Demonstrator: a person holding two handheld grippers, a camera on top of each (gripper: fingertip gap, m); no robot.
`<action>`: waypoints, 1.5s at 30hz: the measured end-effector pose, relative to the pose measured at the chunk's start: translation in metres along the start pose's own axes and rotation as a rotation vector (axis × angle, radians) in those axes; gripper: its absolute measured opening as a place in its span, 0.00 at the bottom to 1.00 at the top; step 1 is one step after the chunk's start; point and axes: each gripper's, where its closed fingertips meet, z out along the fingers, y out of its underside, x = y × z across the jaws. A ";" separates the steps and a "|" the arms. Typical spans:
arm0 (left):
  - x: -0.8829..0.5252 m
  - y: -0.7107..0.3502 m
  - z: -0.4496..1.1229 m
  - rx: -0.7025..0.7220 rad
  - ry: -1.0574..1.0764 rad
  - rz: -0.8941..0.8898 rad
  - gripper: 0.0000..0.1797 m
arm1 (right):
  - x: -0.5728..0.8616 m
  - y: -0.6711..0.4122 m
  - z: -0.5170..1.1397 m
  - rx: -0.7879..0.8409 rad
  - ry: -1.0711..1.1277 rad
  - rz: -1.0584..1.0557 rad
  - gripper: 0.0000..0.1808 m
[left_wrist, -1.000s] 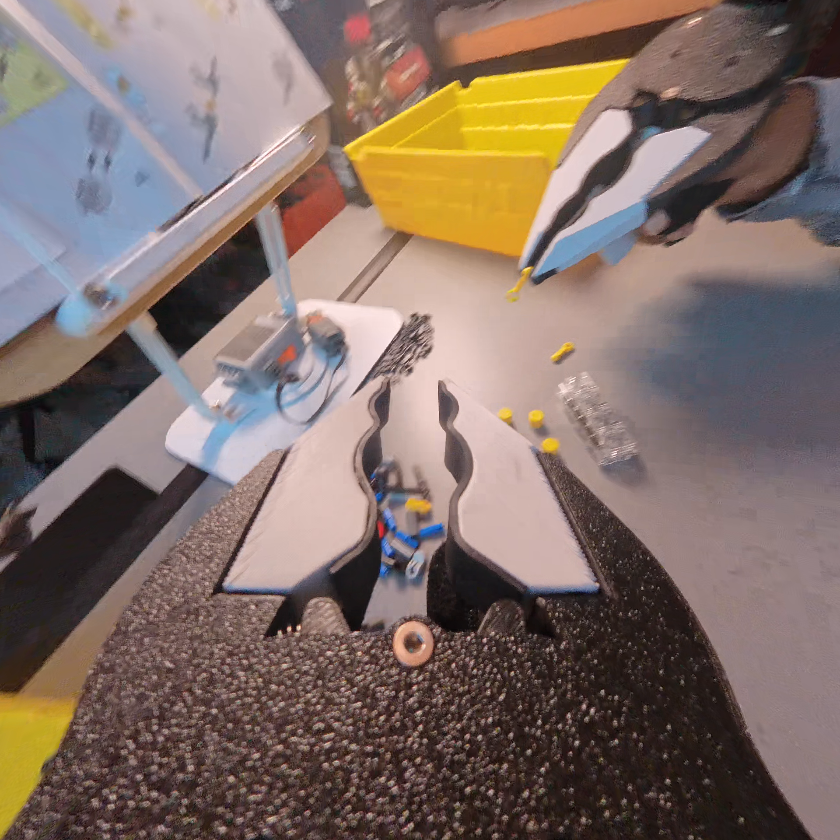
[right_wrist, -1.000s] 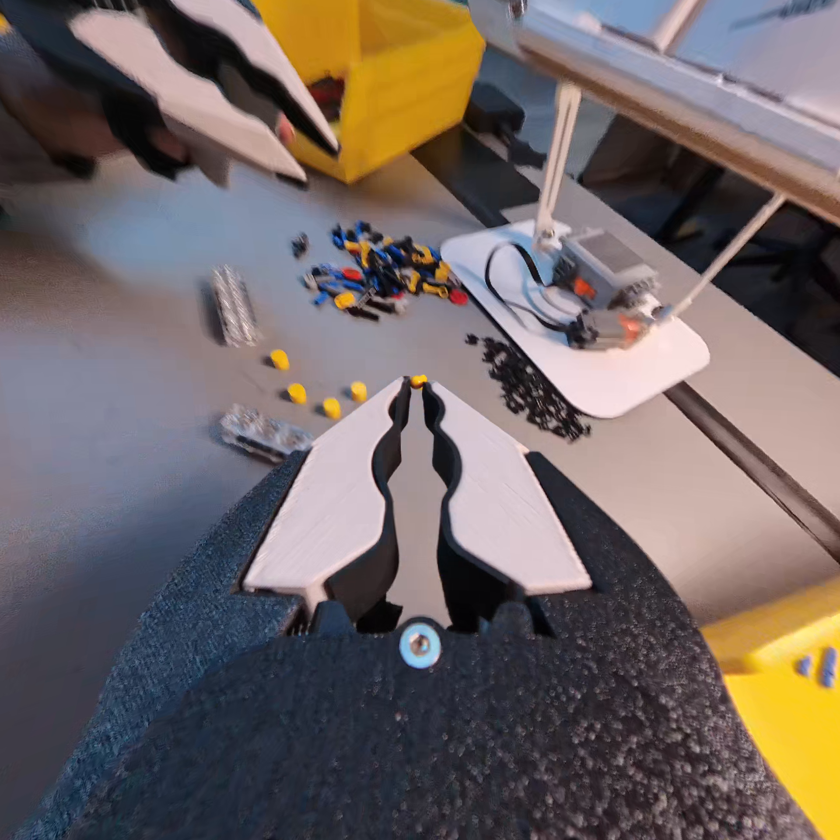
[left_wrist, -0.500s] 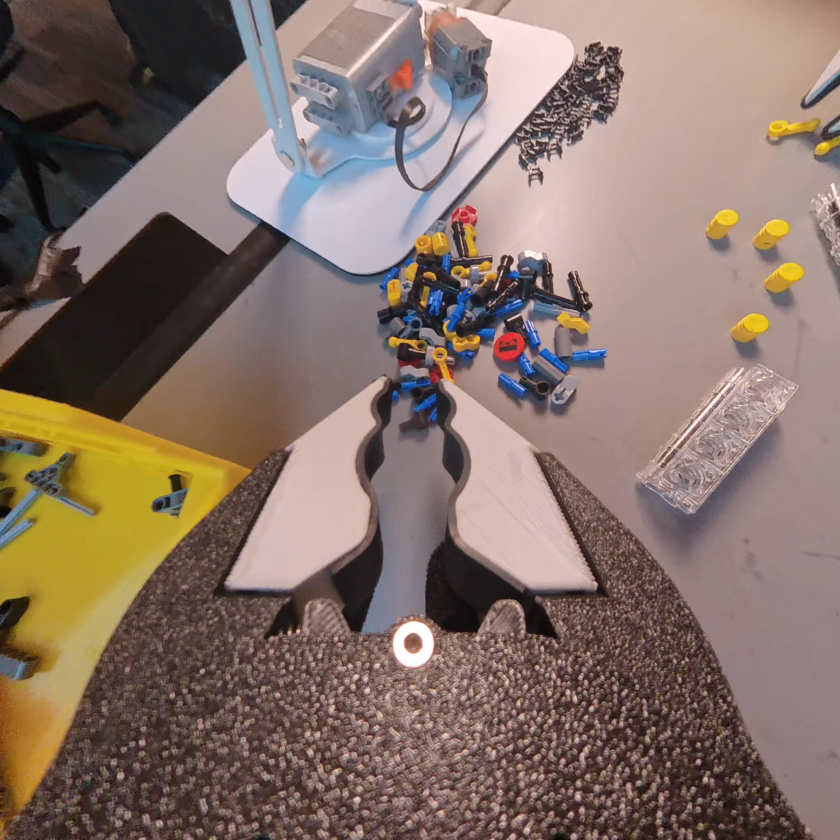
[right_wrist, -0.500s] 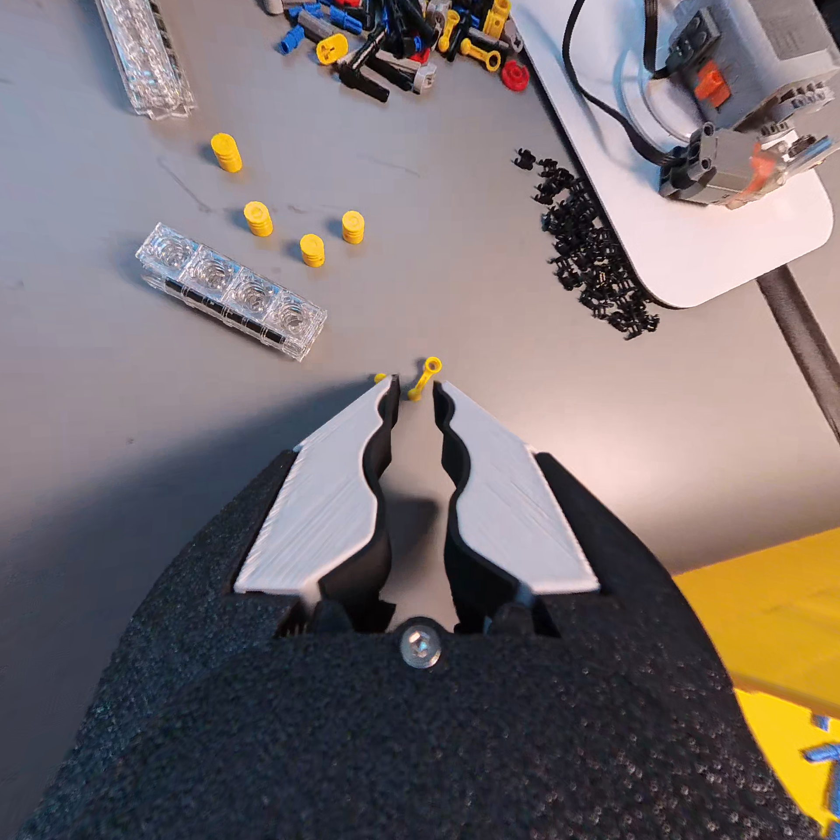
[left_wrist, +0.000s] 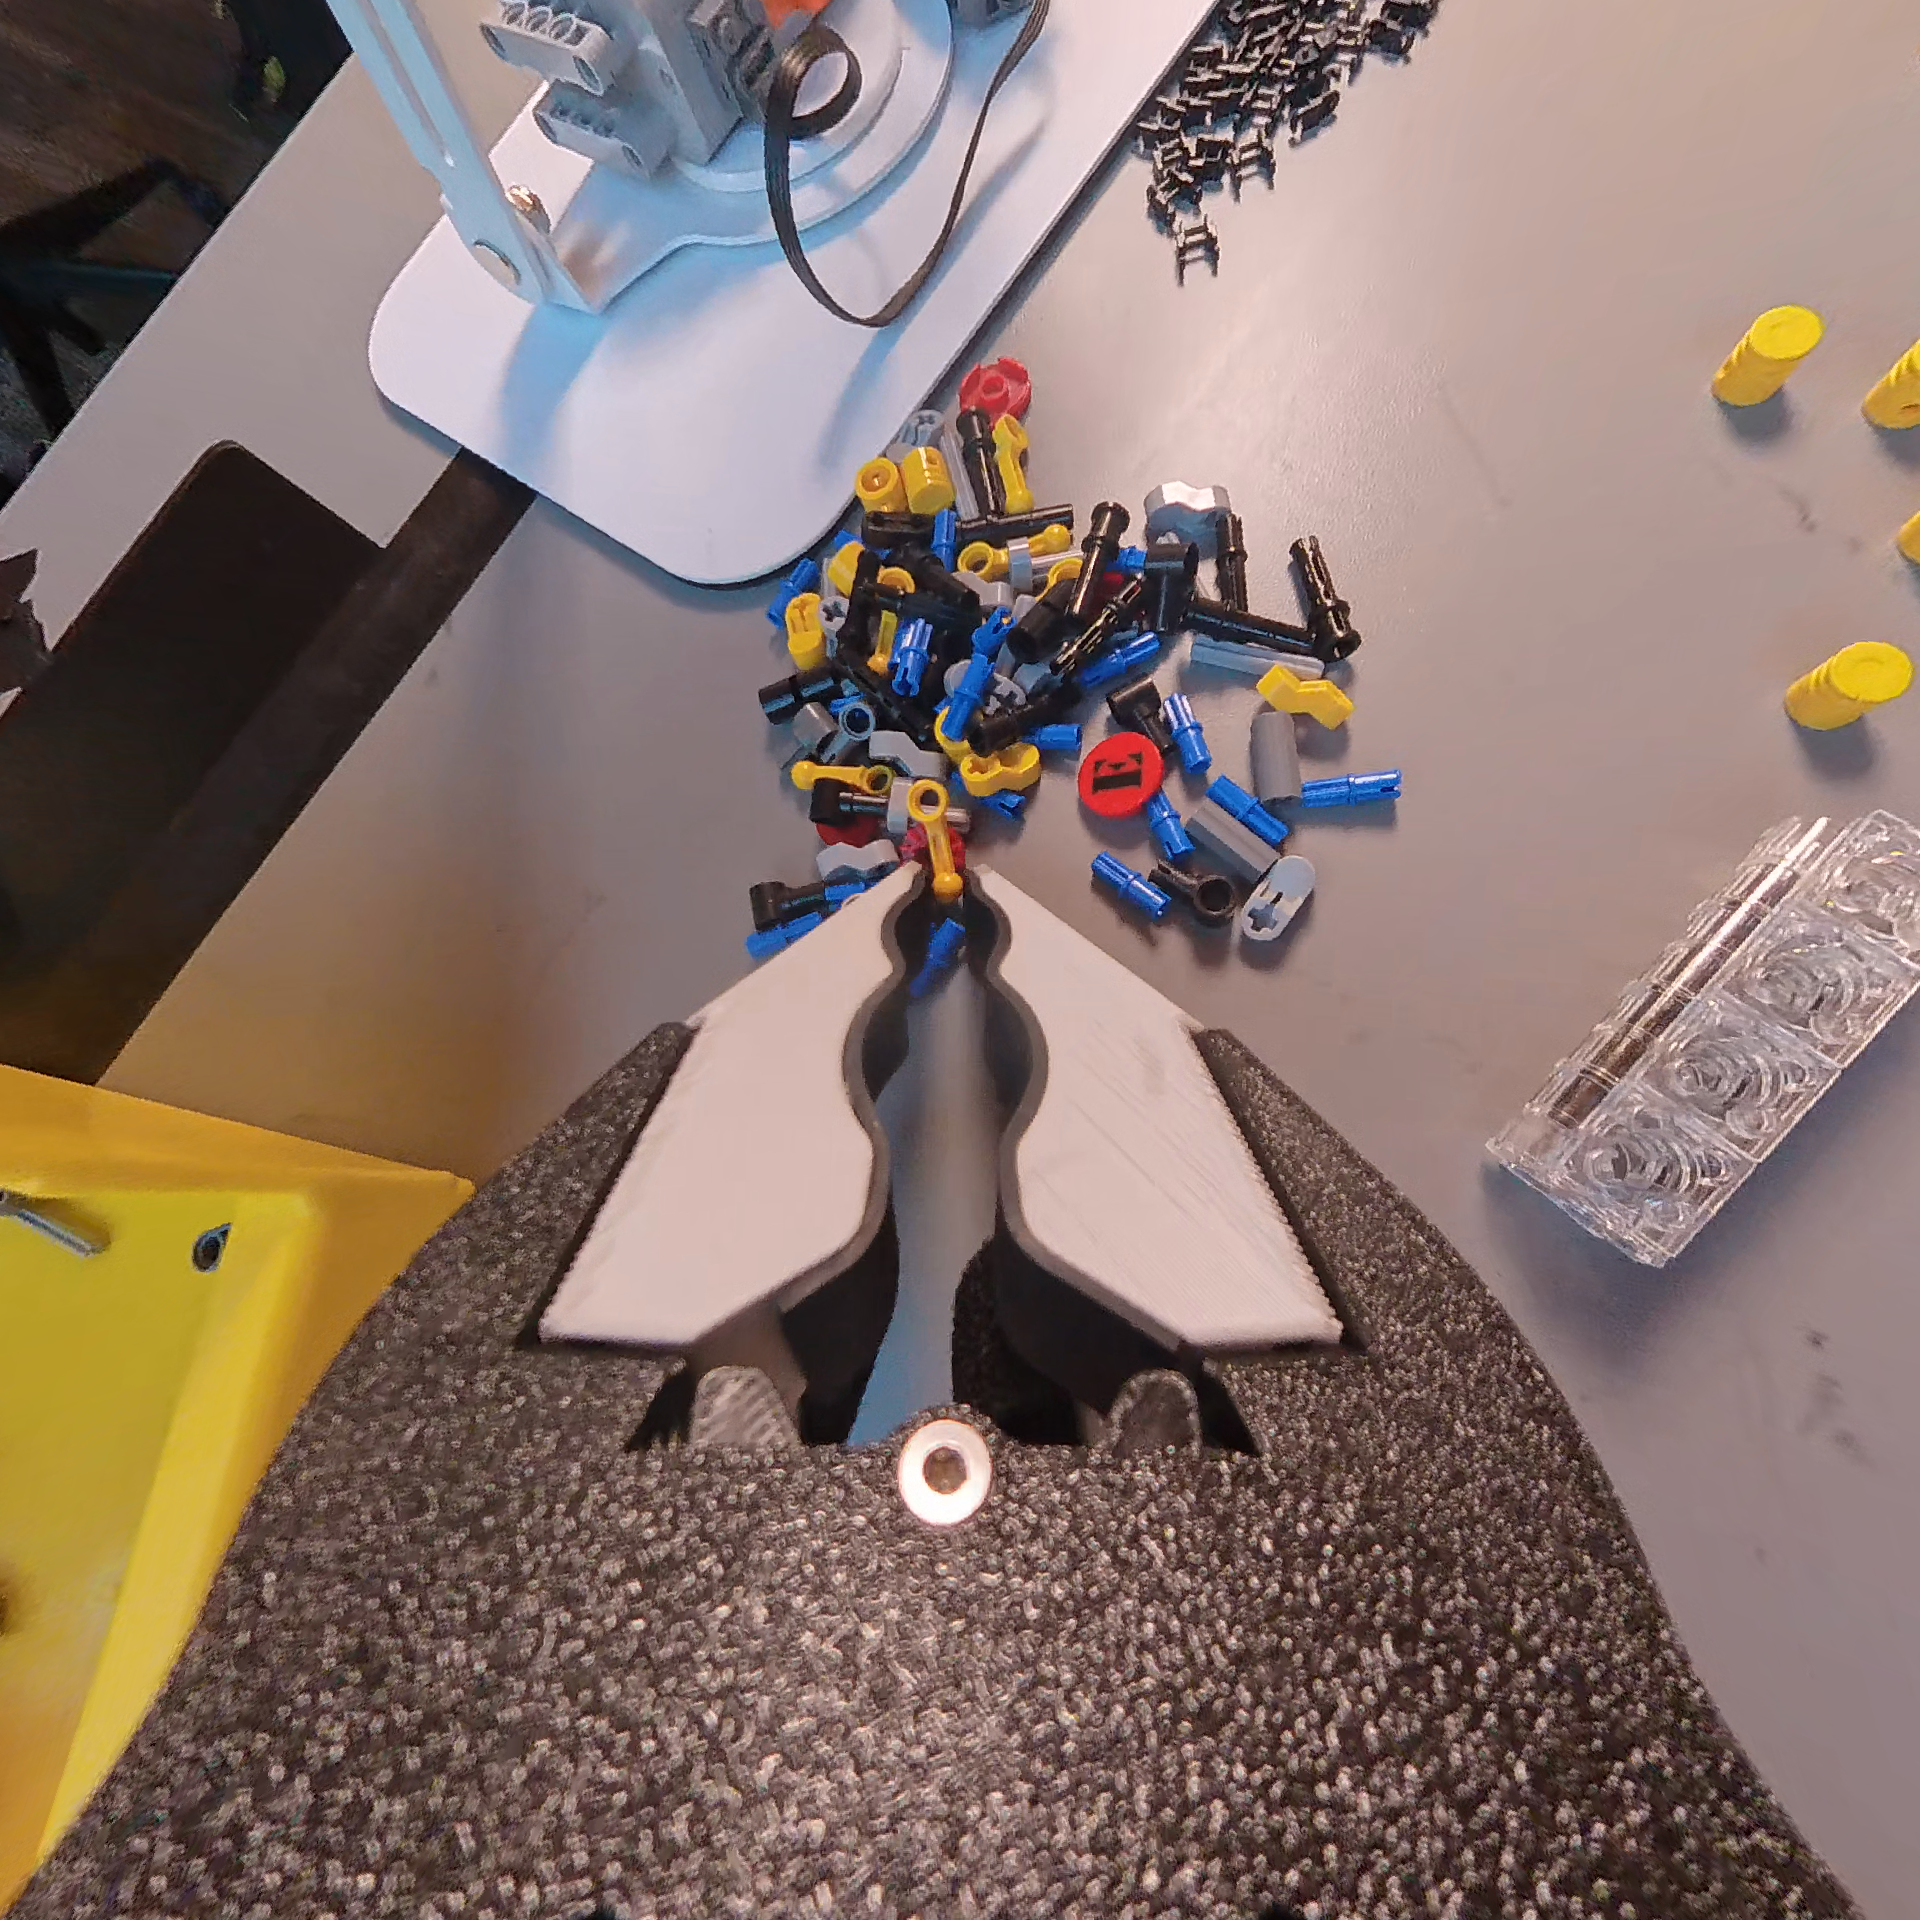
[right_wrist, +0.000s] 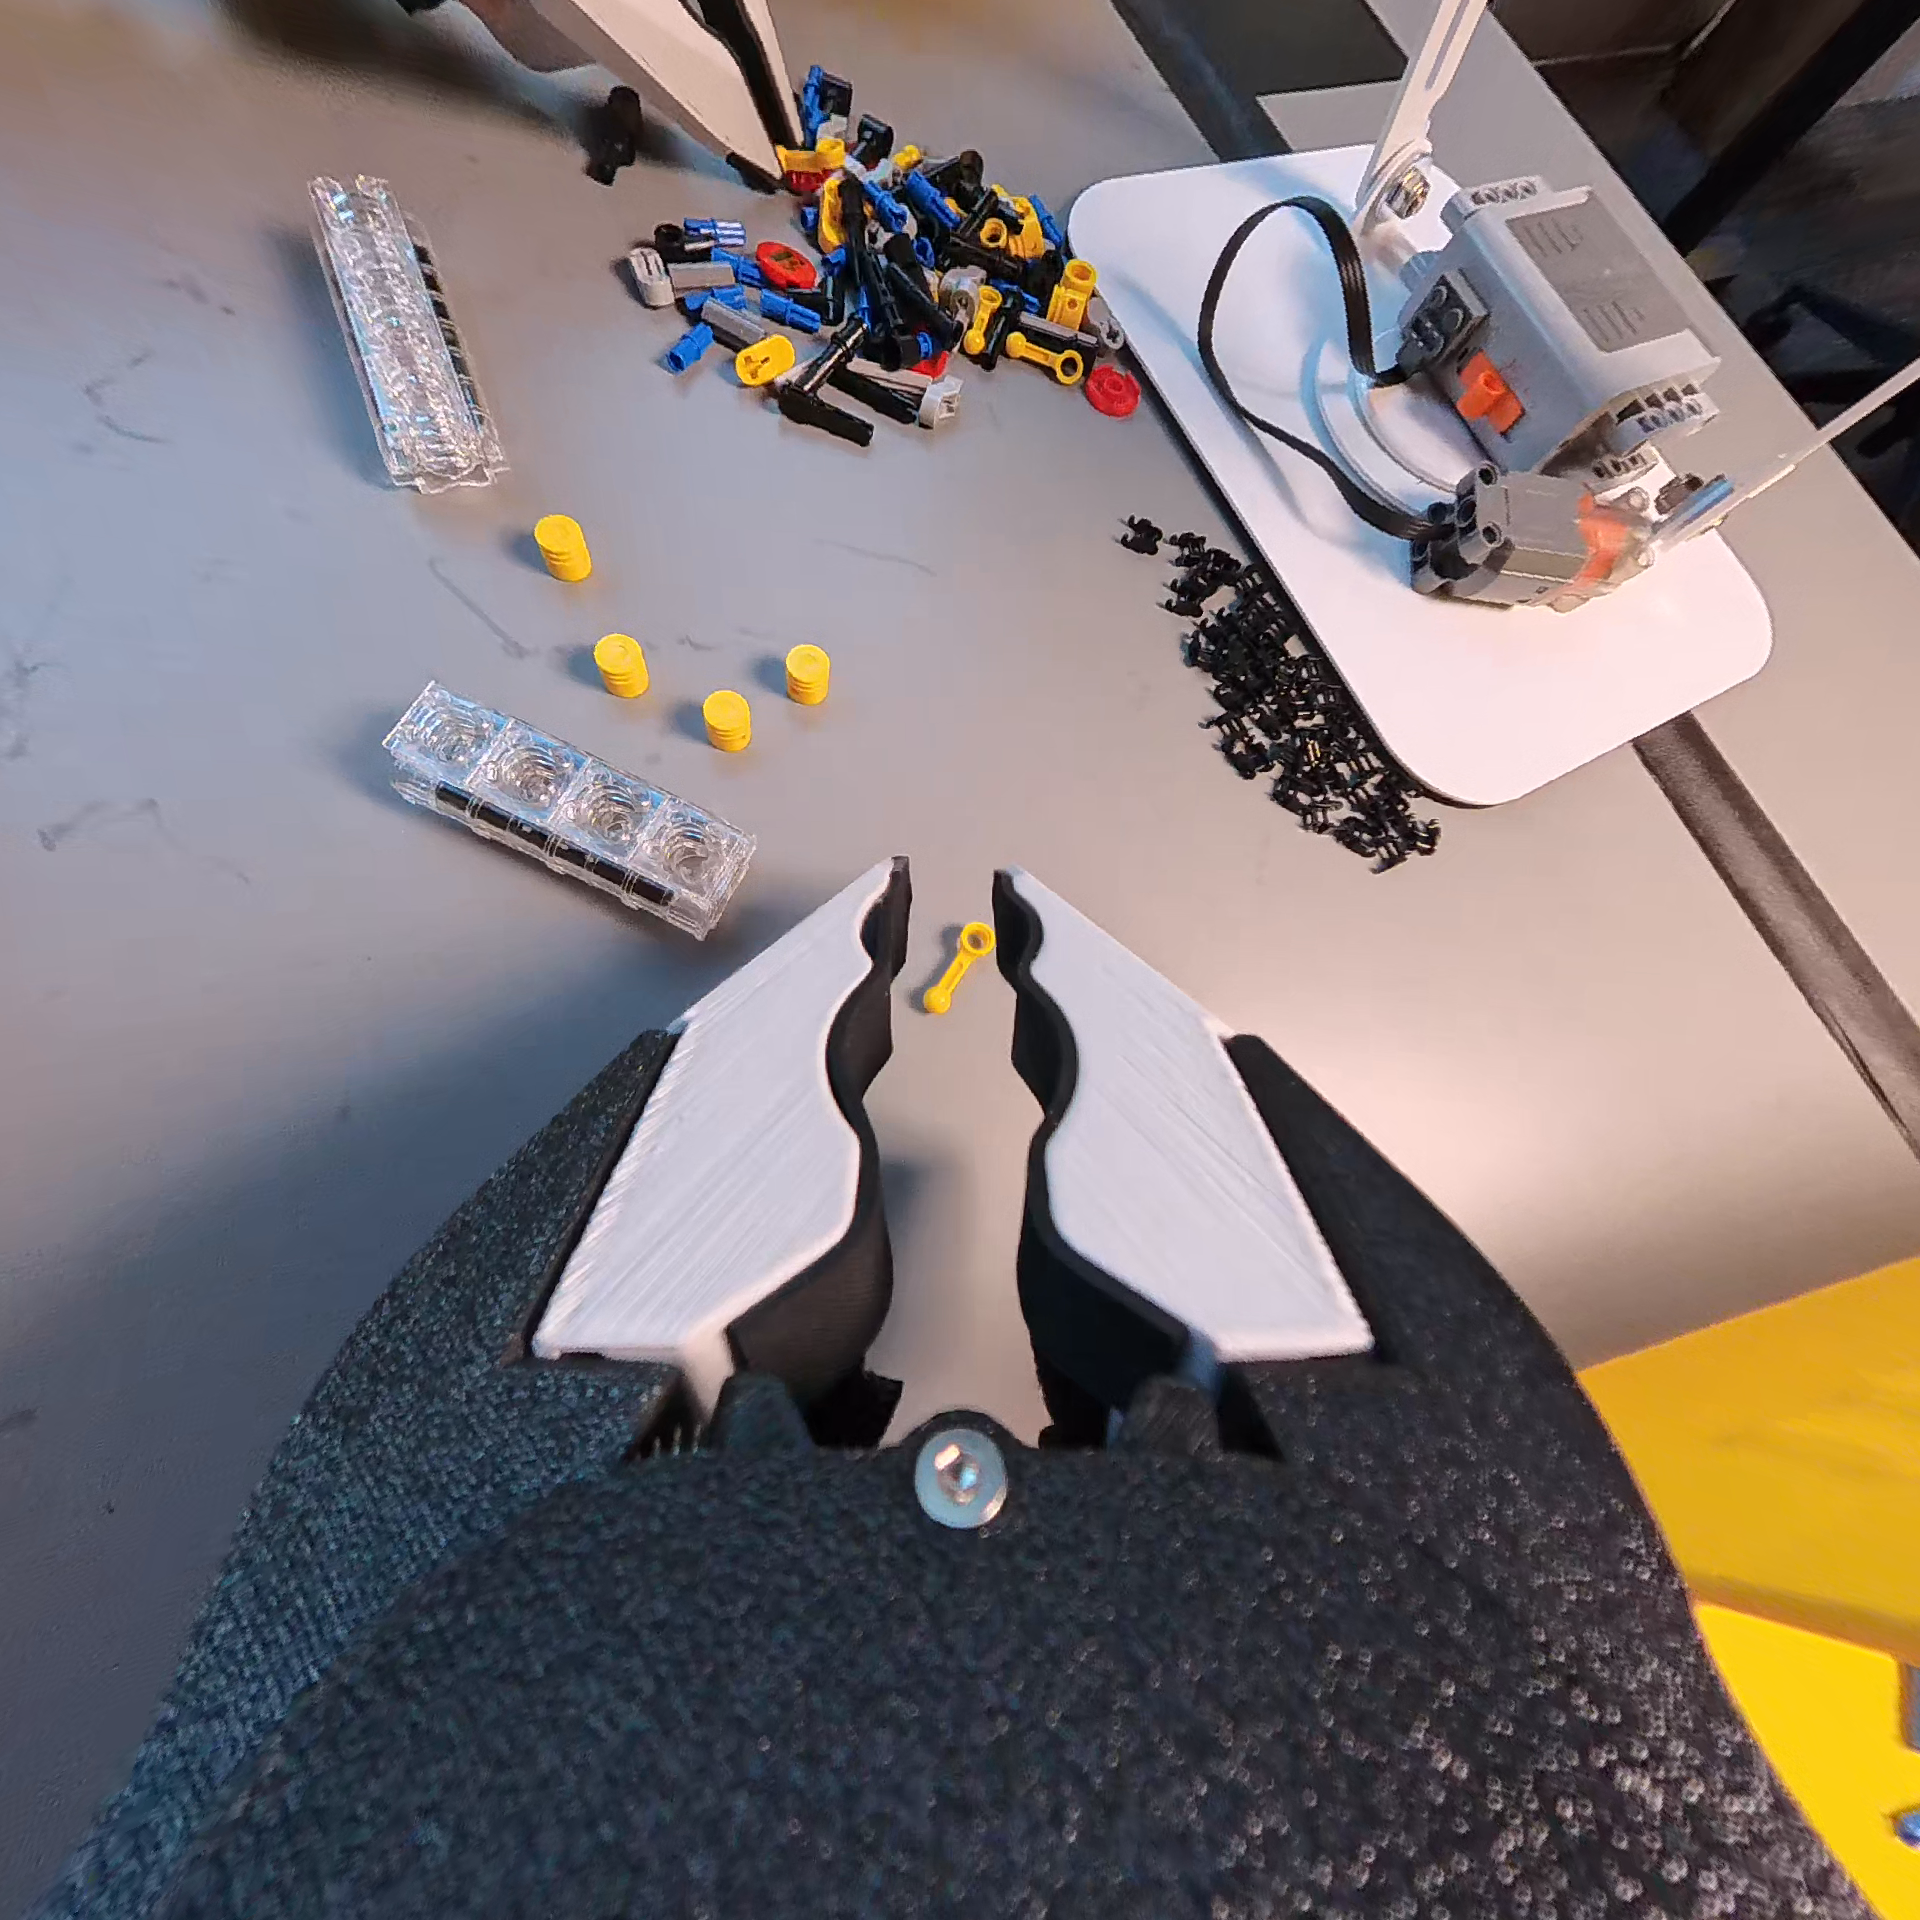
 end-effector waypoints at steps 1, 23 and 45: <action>-0.001 0.000 0.000 0.001 -0.002 0.001 0.02 | 0.000 -0.002 0.000 0.009 0.002 -0.001 0.08; 0.141 -0.122 -0.065 0.553 0.367 0.196 0.02 | -0.057 -0.101 -0.023 0.526 -0.309 0.233 0.03; -0.018 -0.038 -0.029 0.277 -0.028 -0.178 0.10 | 0.005 0.027 -0.003 -0.152 -0.008 0.084 0.02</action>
